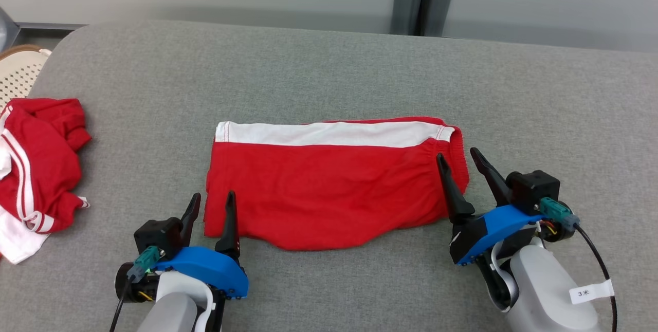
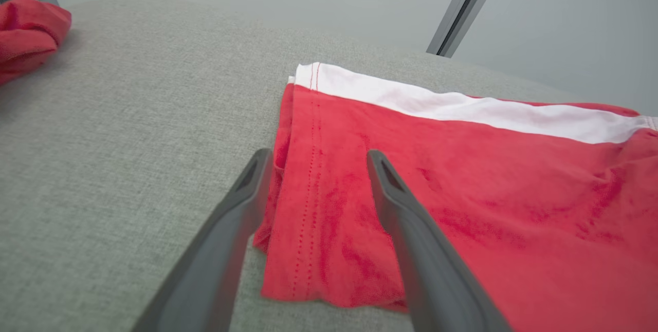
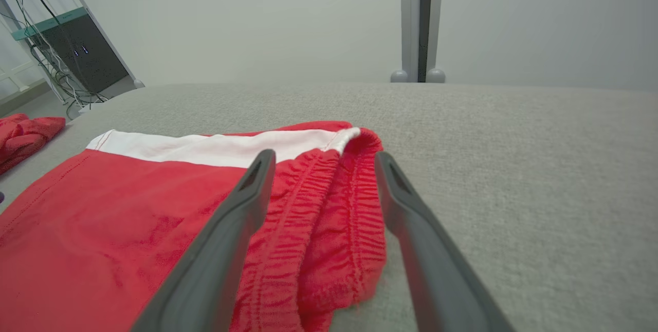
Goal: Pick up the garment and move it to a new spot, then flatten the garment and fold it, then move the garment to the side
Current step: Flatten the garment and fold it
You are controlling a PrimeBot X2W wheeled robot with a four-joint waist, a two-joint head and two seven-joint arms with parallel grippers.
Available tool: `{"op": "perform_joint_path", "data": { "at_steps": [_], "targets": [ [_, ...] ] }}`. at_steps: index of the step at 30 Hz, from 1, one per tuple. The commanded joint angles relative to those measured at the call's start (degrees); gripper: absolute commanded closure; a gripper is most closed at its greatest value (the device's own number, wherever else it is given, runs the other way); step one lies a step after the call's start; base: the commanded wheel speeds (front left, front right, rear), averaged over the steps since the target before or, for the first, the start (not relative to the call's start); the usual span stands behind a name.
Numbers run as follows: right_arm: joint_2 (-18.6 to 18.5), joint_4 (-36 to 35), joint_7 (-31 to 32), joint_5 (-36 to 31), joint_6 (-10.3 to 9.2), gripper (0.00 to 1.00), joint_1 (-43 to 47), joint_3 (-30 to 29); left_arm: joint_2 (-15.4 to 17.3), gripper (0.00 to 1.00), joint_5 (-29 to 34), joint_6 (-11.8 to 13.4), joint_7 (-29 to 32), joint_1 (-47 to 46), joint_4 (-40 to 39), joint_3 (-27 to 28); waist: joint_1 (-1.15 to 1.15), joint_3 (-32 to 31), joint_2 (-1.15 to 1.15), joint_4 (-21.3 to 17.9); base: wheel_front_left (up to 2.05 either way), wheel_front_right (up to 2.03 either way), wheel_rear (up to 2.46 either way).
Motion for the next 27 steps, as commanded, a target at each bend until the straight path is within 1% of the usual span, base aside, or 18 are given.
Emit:
{"op": "perform_joint_path", "data": {
  "at_steps": [1,3,8,10,13,19,20,21,22,23,27],
  "targets": [
    [-0.1,2.0,0.0,-1.1,0.00,0.00,-1.5,-0.2,-0.5,0.00,0.9,-0.7,-0.1,0.7,0.4,1.1,0.00,0.5,0.00,0.9,0.00,0.00,0.00],
    [-0.1,4.8,0.0,-3.2,0.00,0.00,-2.9,-1.3,-1.2,0.00,2.0,-1.5,-0.1,0.8,1.0,2.1,0.00,0.9,0.00,1.6,0.00,0.00,0.00],
    [-0.1,11.0,0.0,-5.4,0.00,0.00,-4.1,-5.1,-2.5,0.00,4.1,-3.2,-0.2,1.0,2.3,4.7,0.00,1.7,0.00,2.9,0.00,0.00,0.00],
    [-0.1,12.4,0.0,-3.6,0.00,0.00,-4.0,-4.3,-2.8,0.00,4.9,-3.8,-0.2,0.8,2.7,5.7,0.00,2.1,0.00,3.3,0.00,0.00,0.00],
    [-0.1,13.7,0.0,0.8,0.01,0.00,-3.5,-1.7,-3.3,0.00,6.1,-4.5,-0.2,0.6,3.1,7.1,0.00,2.5,0.00,3.6,0.00,0.00,0.00],
    [0.3,12.1,0.0,10.7,0.09,0.00,-1.4,4.5,-4.4,0.00,8.4,-5.6,-0.2,0.6,2.8,9.0,0.00,2.6,0.00,3.8,0.00,0.00,0.00],
    [0.4,12.0,0.1,12.2,0.09,0.14,-1.1,5.3,-4.5,0.00,8.7,-5.8,-0.2,0.7,2.6,9.4,0.00,2.5,0.00,3.8,0.00,0.00,0.00],
    [0.3,11.8,0.1,13.7,0.09,0.55,-0.8,5.6,-4.6,0.00,9.1,-6.0,-0.2,0.9,2.5,9.7,0.00,2.5,0.00,3.7,0.00,0.00,0.00],
    [0.3,11.7,0.1,14.5,0.08,0.93,-0.6,5.7,-4.7,0.00,9.4,-6.1,-0.1,1.1,2.4,9.9,0.00,2.5,0.00,3.6,0.00,0.00,0.00],
    [0.3,11.3,0.1,15.2,0.08,1.00,-0.5,5.4,-4.8,0.00,9.6,-6.3,-0.2,1.4,2.4,10.1,0.00,2.5,0.00,3.5,0.00,0.00,0.00],
    [0.0,9.2,0.0,16.7,-0.01,1.00,0.4,1.7,-5.1,0.00,10.8,-6.8,-0.2,2.0,2.1,10.7,0.00,2.1,0.00,3.0,0.00,0.00,0.00]
  ]
}}
